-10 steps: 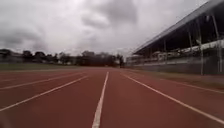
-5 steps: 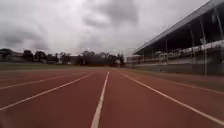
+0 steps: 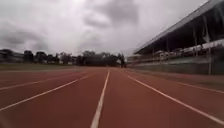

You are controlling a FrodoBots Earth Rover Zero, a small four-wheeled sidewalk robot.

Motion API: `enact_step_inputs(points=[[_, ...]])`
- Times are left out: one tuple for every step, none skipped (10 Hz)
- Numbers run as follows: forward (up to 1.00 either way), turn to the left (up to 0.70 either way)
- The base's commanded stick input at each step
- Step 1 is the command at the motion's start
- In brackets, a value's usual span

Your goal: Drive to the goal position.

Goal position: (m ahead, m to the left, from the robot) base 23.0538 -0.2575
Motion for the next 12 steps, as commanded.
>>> enact_step_inputs(points=[[0.7,0.0],[0.7,0.0],[0.7,0.0],[0.7,0.0],[0.7,0.0],[0.7,0.0],[0.7,0.0],[0.7,0.0],[0.7,0.0],[0.7,0.0],[0.7,0.0],[0.7,0.0]])
